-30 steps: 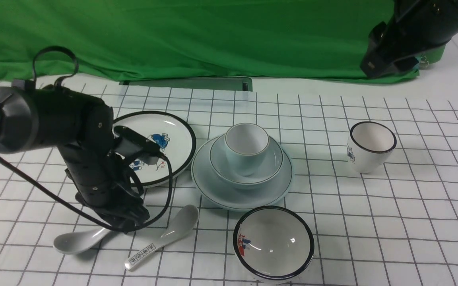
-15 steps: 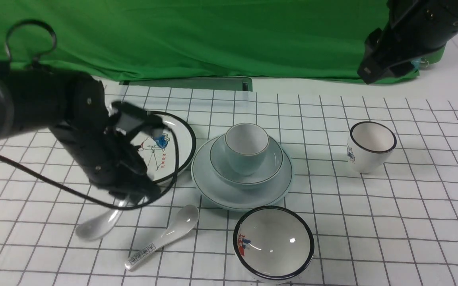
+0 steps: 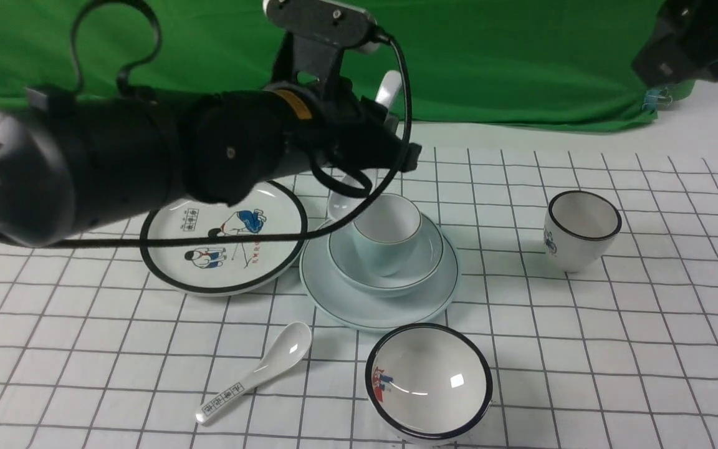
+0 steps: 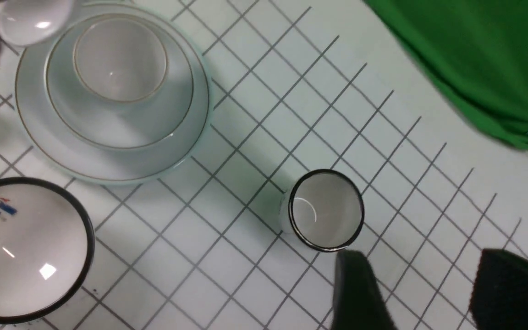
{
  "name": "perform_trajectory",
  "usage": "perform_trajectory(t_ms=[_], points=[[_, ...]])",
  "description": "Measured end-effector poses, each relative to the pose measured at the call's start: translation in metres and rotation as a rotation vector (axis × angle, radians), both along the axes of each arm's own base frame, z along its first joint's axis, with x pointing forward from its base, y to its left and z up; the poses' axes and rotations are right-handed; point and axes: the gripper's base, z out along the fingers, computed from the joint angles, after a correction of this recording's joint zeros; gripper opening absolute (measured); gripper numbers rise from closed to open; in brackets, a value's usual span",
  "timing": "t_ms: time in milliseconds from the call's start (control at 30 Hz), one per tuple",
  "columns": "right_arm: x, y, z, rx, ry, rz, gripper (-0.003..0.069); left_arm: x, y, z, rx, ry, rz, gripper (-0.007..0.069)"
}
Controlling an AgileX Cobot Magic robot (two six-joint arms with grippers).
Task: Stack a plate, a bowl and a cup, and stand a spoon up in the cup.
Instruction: Use the left arm to put the blue soup spoon into the blue teacup in the middle
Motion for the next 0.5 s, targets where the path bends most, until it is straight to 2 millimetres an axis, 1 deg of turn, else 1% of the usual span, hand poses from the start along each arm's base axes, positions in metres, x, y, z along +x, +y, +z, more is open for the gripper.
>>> perform_trajectory(t_ms=[33,67,133,233,300,333,433,500], points=[[-0.001,0.0,0.001,0.001,-0.002,0.0,0.0378,0.001,0.0,-0.001,-0.002,-0.004,0.003,0.0077],[-0.005,-0.002,0.004,0.006,-0.015,0.0,0.0378,0.008,-0.003,-0.006,-0.013,-0.032,0.02,0.0077],[-0.006,-0.003,0.006,0.007,-0.02,0.0,0.0378,0.016,-0.007,-0.013,-0.023,-0.032,0.029,0.0077],[-0.006,-0.002,0.006,0.009,-0.025,0.001,0.0378,0.028,-0.013,-0.024,-0.041,-0.014,0.04,0.0077],[-0.005,-0.002,0.006,0.01,-0.029,0.001,0.0378,0.032,-0.016,-0.026,-0.049,-0.011,0.043,0.0077],[-0.004,-0.002,0.005,0.01,-0.028,0.001,0.0378,0.039,-0.019,-0.032,-0.054,-0.004,0.046,0.0077],[-0.001,0.0,0.003,0.006,-0.02,0.002,0.0378,0.046,-0.024,-0.042,-0.062,0.015,0.052,0.0078],[0.0,0.0,0.002,0.005,-0.018,0.002,0.0378,0.048,-0.025,-0.048,-0.056,0.031,0.052,0.0084]])
